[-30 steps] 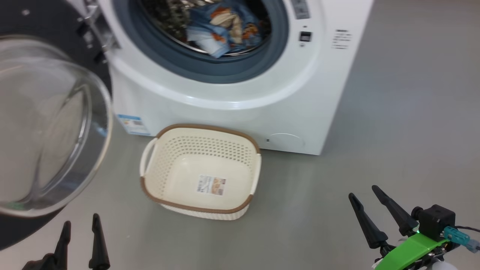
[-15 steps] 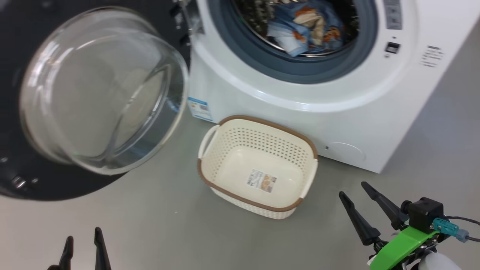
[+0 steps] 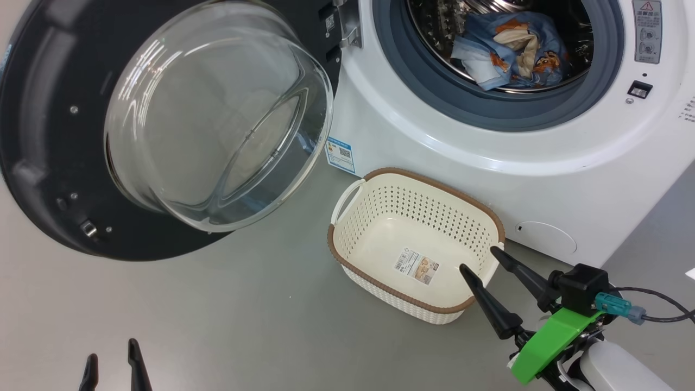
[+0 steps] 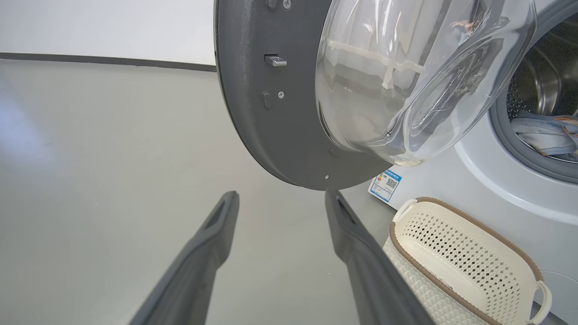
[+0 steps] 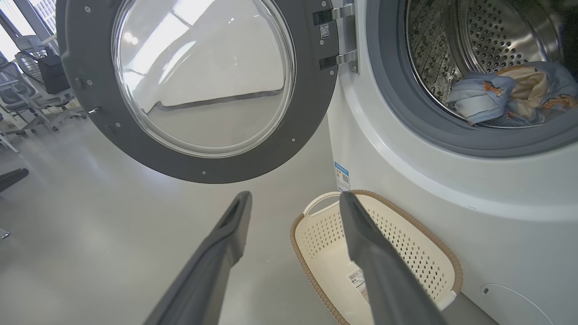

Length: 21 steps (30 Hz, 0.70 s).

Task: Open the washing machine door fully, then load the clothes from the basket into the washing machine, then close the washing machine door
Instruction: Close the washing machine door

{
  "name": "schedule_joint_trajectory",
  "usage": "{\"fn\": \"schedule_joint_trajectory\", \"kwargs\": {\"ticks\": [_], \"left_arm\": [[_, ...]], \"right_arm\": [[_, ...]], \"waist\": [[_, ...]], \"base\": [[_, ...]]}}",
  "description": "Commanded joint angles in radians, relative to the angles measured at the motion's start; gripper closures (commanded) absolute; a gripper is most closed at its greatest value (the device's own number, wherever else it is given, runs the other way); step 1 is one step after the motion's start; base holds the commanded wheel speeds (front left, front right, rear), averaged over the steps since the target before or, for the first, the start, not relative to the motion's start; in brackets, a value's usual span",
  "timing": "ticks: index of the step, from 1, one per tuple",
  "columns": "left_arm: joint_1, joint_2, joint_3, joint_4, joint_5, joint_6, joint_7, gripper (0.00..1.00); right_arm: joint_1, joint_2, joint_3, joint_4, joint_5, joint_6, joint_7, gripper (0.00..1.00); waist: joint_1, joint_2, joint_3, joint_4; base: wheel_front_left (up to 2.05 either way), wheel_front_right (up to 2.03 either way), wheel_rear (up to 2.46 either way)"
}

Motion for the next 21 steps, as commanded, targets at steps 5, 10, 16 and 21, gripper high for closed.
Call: {"fn": "schedule_joint_trajectory", "kwargs": {"ticks": [5, 10, 16, 21], "left_arm": [[-0.003, 0.017, 0.033, -0.045, -0.013, 0.018, -0.008, 0.00], [-0.010, 0.017, 0.049, -0.097, -0.066, 0.003, -0.008, 0.95], [-0.075, 0.019, 0.144, -0.234, -0.050, -0.052, -0.008, 1.00], [-0.214, 0.068, 0.254, -0.301, -0.101, -0.119, -0.008, 1.00]], "right_arm": [[-0.039, -0.008, 0.041, -0.004, 0.020, 0.001, -0.005, 0.00], [-0.043, -0.008, 0.048, 0.000, 0.029, 0.001, -0.005, 0.00], [-0.017, -0.008, 0.024, -0.004, 0.025, 0.001, -0.005, 0.00], [0.001, -0.016, 0.002, -0.009, 0.017, 0.001, -0.005, 0.00]], "waist": [[-0.0001, 0.0000, 0.001, 0.003], [-0.0001, 0.0000, -0.002, 0.003], [-0.0001, 0.0000, 0.002, 0.001], [-0.0001, 0.0000, 0.017, 0.001]], "base": [[0.00, 0.00, 0.00], [0.00, 0.00, 0.00], [0.00, 0.00, 0.00], [0.00, 0.00, 0.00]]}}
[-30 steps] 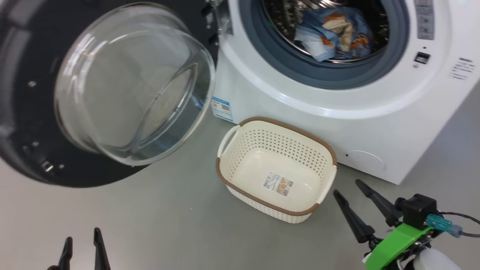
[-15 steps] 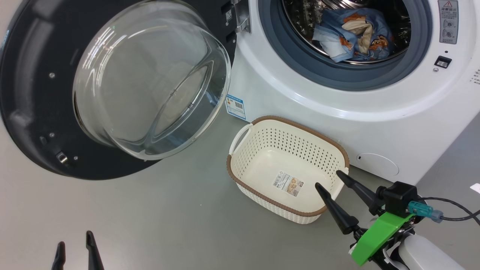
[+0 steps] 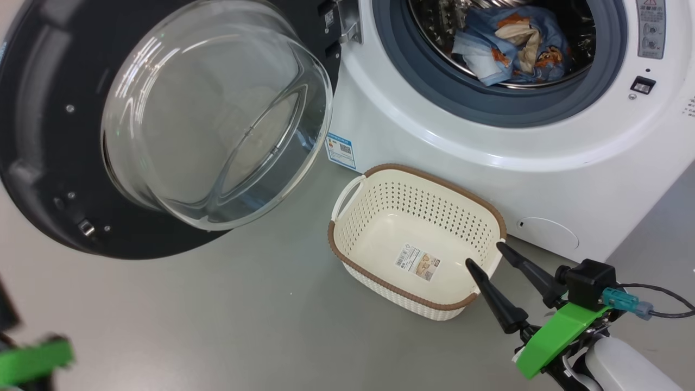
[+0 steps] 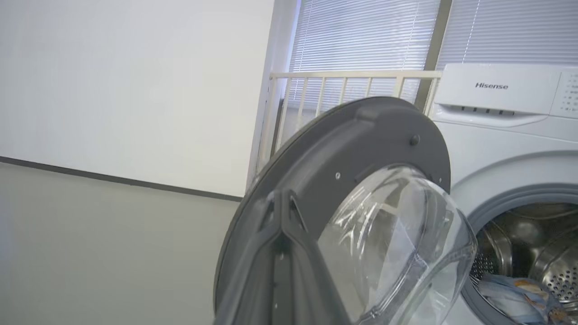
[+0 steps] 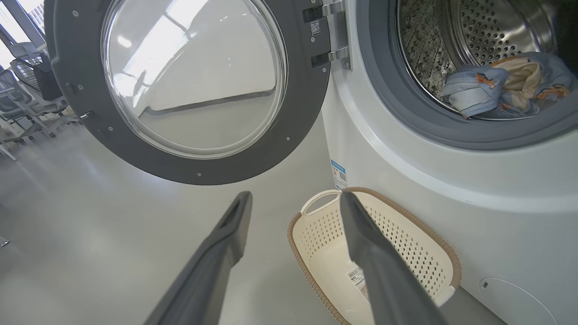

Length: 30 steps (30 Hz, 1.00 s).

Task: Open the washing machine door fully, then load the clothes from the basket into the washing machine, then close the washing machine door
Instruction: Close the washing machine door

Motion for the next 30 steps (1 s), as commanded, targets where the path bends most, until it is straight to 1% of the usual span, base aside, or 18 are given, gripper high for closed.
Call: {"fn": "schedule_joint_trajectory", "kwargs": {"ticks": [1, 4, 5, 8, 10, 13, 16, 18, 22, 24, 26, 30], "left_arm": [[-0.108, 0.066, 0.078, -0.029, -0.065, -0.026, -0.008, 1.00], [-0.235, 0.149, 0.122, 0.029, -0.184, -0.047, 0.008, 1.00], [-0.235, 0.149, 0.122, 0.029, -0.184, -0.047, 0.008, 1.00], [-0.363, 0.249, 0.150, 0.127, -0.308, -0.056, 0.056, 1.00], [-0.445, 0.302, 0.167, 0.216, -0.397, -0.058, 0.099, 1.00], [-0.560, 0.374, 0.178, 0.370, -0.527, -0.060, 0.192, 1.00], [-0.644, 0.435, 0.156, 0.513, -0.622, -0.060, 0.317, 1.00], [-0.688, 0.473, 0.138, 0.611, -0.661, -0.060, 0.405, 1.00], [-0.774, 0.518, 0.102, 0.776, -0.716, -0.060, 0.568, 1.00], [-0.807, 0.537, 0.076, 0.837, -0.724, -0.060, 0.640, 1.00], [-0.835, 0.543, 0.055, 0.884, -0.738, -0.060, 0.709, 1.00], [-0.866, 0.540, 0.027, 0.942, -0.764, -0.060, 0.800, 1.00]], "right_arm": [[0.017, -0.013, -0.006, -0.027, -0.008, 0.001, -0.005, 0.00], [0.024, -0.013, -0.021, -0.031, -0.013, 0.001, -0.005, 0.00], [0.024, -0.013, -0.021, -0.031, -0.013, 0.001, -0.005, 0.00], [0.034, -0.011, -0.034, -0.036, -0.020, 0.001, -0.005, 0.00], [0.039, -0.010, -0.042, -0.040, -0.024, 0.001, -0.005, 0.00], [0.044, -0.011, -0.051, -0.043, -0.030, 0.001, -0.005, 0.00], [0.045, -0.015, -0.058, -0.047, -0.035, 0.001, -0.005, 0.00], [0.045, -0.016, -0.061, -0.048, -0.038, 0.001, -0.005, 0.00], [0.040, -0.018, -0.061, -0.048, -0.043, 0.001, -0.005, 0.00], [0.037, -0.020, -0.060, -0.048, -0.044, 0.001, -0.005, 0.00], [0.035, -0.022, -0.059, -0.048, -0.044, 0.001, -0.005, 0.00], [0.033, -0.029, -0.057, -0.049, -0.044, 0.001, -0.005, 0.00]], "waist": [[0.0000, -0.0001, 0.010, 0.000], [0.0000, -0.0001, 0.016, -0.002], [0.0000, -0.0001, 0.016, -0.002], [0.0000, -0.0001, 0.023, -0.003], [0.0000, -0.0001, 0.029, -0.004], [0.0000, -0.0001, 0.037, -0.004], [0.0000, -0.0001, 0.048, -0.003], [0.0000, -0.0001, 0.054, -0.002], [0.0000, -0.0001, 0.067, -0.001], [0.0000, -0.0001, 0.072, 0.000], [0.0000, -0.0001, 0.076, 0.001], [0.0000, -0.0001, 0.082, 0.001]], "base": [[0.00, 0.00, 0.00], [0.00, 0.00, 0.00], [0.00, 0.00, 0.00], [0.00, 0.00, 0.00], [0.00, 0.00, 0.00], [0.00, 0.00, 0.00], [0.00, 0.00, 0.00], [0.00, 0.00, 0.00], [0.00, 0.00, 0.00], [0.00, 0.00, 0.00], [0.00, 0.00, 0.00], [0.00, 0.00, 0.00]]}}
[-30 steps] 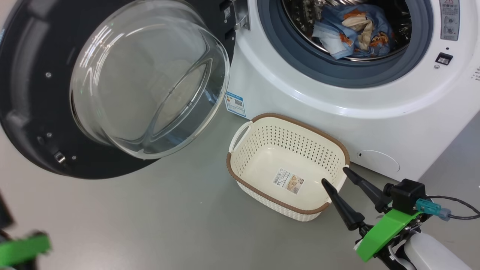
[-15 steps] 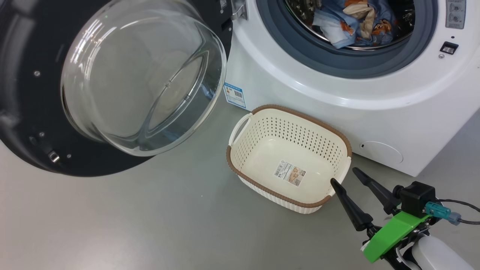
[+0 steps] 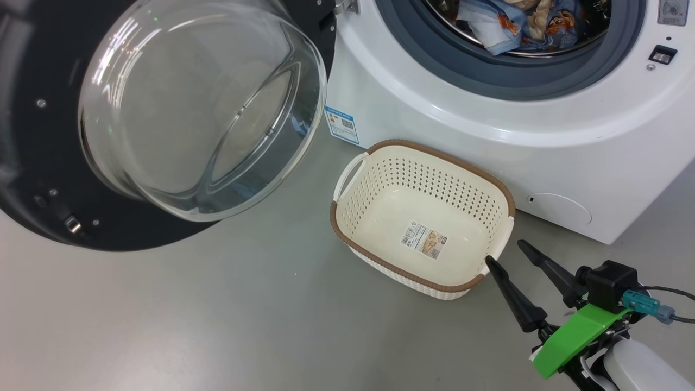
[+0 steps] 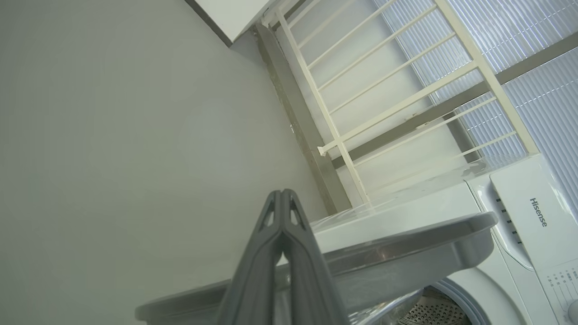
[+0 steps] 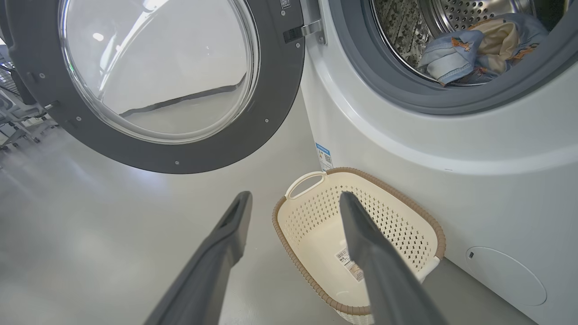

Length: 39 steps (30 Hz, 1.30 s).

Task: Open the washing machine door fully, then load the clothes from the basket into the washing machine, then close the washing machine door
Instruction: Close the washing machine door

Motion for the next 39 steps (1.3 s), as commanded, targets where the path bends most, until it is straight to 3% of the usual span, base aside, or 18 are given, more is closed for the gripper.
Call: {"fn": "schedule_joint_trajectory", "kwargs": {"ticks": [1, 19, 29, 39], "left_arm": [[-0.026, 0.071, 0.005, -0.014, -0.011, -0.010, 0.027, 1.00], [0.091, 0.040, -0.069, -0.185, -0.170, -0.010, 0.356, 1.00], [0.196, 0.033, -0.139, -0.444, -0.279, -0.010, 0.549, 1.00], [0.287, 0.019, -0.189, -0.722, -0.398, -0.010, 0.714, 1.00]], "right_arm": [[-0.005, -0.011, 0.014, -0.025, -0.010, 0.001, -0.005, 0.00], [-0.008, -0.017, 0.009, -0.024, -0.015, 0.001, -0.005, 0.00], [-0.008, 0.001, 0.007, -0.024, -0.014, 0.001, -0.005, 0.00], [0.015, 0.023, -0.019, -0.033, -0.022, 0.001, -0.005, 0.00]], "waist": [[0.0000, -0.0001, 0.002, 0.000], [0.0000, -0.0001, 0.009, -0.018], [0.0000, -0.0001, -0.008, -0.028], [0.0000, -0.0001, -0.040, -0.090]], "base": [[0.00, 0.00, 0.00], [0.00, 0.00, 0.00], [0.00, 0.00, 0.00], [0.00, 0.00, 0.00]]}}
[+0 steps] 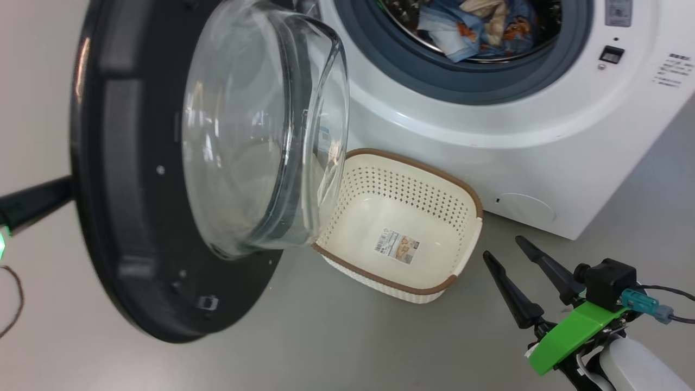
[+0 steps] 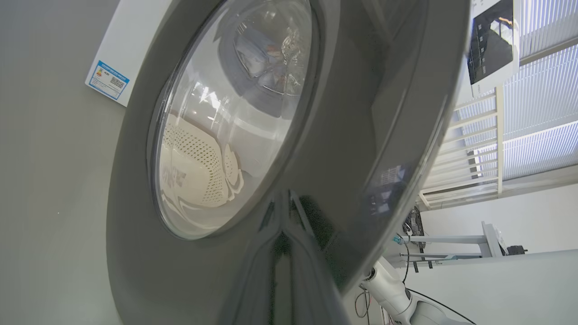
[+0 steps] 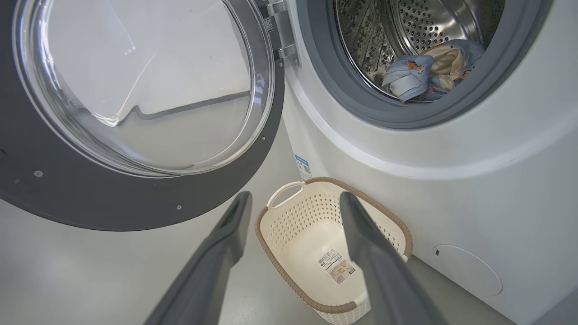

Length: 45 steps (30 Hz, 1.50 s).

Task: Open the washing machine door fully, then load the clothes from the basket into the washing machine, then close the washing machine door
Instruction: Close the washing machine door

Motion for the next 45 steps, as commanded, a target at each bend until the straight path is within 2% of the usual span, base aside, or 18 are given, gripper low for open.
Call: {"fn": "schedule_joint_trajectory", "kwargs": {"ticks": [1, 9, 21, 33, 45], "left_arm": [[-0.005, 0.036, 0.023, -0.072, -0.021, -0.010, 0.025, 1.00], [-0.011, -0.046, -0.028, -0.237, -0.047, -0.010, 0.068, 1.00], [-0.086, -0.151, -0.082, -0.285, 0.034, -0.010, -0.028, 1.00], [-0.224, -0.185, -0.125, -0.209, 0.099, -0.010, -0.189, 1.00], [-0.357, -0.156, -0.134, -0.082, 0.143, -0.010, -0.408, 1.00]], "right_arm": [[0.015, -0.001, 0.002, -0.027, -0.006, 0.001, -0.005, 0.00], [0.021, 0.015, -0.034, -0.042, -0.018, 0.001, -0.005, 0.00], [0.013, 0.051, -0.092, -0.063, -0.039, 0.001, -0.005, 0.00], [-0.015, 0.099, -0.127, -0.080, -0.059, 0.001, -0.005, 0.00], [-0.043, 0.143, -0.140, -0.087, -0.072, 0.001, -0.005, 0.00]], "waist": [[0.0000, 0.0000, -0.013, -0.030], [0.0000, 0.0000, -0.005, -0.124], [0.0000, 0.0000, 0.043, -0.270], [0.0000, 0.0000, 0.104, -0.402], [0.0000, 0.0000, 0.151, -0.506]], "base": [[0.00, 0.00, 0.00], [0.00, 0.00, 0.00], [0.00, 0.00, 0.00], [0.00, 0.00, 0.00], [0.00, 0.00, 0.00]]}}
